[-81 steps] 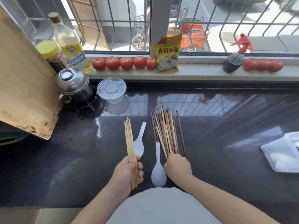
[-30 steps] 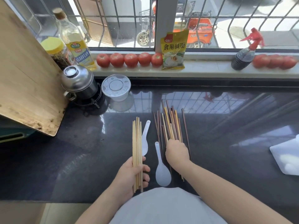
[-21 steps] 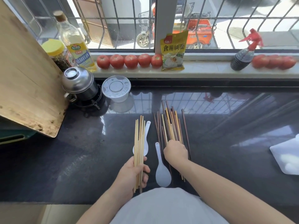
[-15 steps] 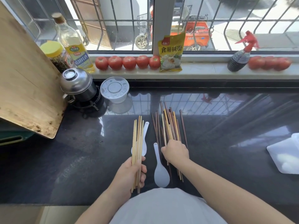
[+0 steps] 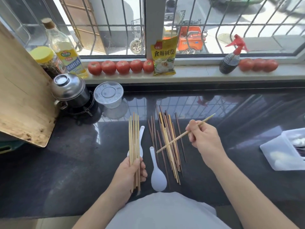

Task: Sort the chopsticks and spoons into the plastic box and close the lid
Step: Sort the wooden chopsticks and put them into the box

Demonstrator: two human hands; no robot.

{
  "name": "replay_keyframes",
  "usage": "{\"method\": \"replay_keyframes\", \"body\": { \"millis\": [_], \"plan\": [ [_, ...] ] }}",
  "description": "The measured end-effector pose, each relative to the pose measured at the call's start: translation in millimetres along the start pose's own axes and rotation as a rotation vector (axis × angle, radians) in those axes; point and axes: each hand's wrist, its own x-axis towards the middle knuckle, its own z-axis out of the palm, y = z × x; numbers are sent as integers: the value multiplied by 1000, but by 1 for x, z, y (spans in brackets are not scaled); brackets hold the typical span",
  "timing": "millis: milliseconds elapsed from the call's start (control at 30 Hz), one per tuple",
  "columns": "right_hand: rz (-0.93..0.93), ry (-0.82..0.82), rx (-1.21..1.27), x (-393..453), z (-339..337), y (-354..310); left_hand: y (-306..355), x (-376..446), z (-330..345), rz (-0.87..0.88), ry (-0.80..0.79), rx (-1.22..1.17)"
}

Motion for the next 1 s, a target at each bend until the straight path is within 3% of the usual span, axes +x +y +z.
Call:
{"method": "replay_keyframes", "body": {
  "millis": [67,167,267,367,400,500,533,600,800,900,1000],
  "plan": [
    [66,-47,29,1,6,-3,1,-2,4,41,-23,116],
    [94,-282,-112,-4,38,-2,4,-6,14,75,-123,225],
    [81,-338,-169,-3,71,7,5,-8,19,23,-206,217],
    [170,-373,-107,3,73,33,-1,-5,8,-25,-159,119],
    [190,-339,-218,5,66,48,-3,-4,3,-48,-124,80],
    [152,-251,-1013,-2,42,97,-10,-2,-10,-98,-33,-9],
    [152,-255,-1171,-8,38,110,-11,-2,-12,-106,-16,-37],
    [153,-270,-1258,-19,36,130,-13,-1,-13,-108,3,-65],
    [170,-223,-1131,-16,31,130,-9,1,-7,-92,-15,-10],
    [218,-113,-803,-11,18,114,-7,0,-5,-80,15,9],
    [159,155,-448,-7,0,89,-6,1,-6,-62,58,28]
  ]
}}
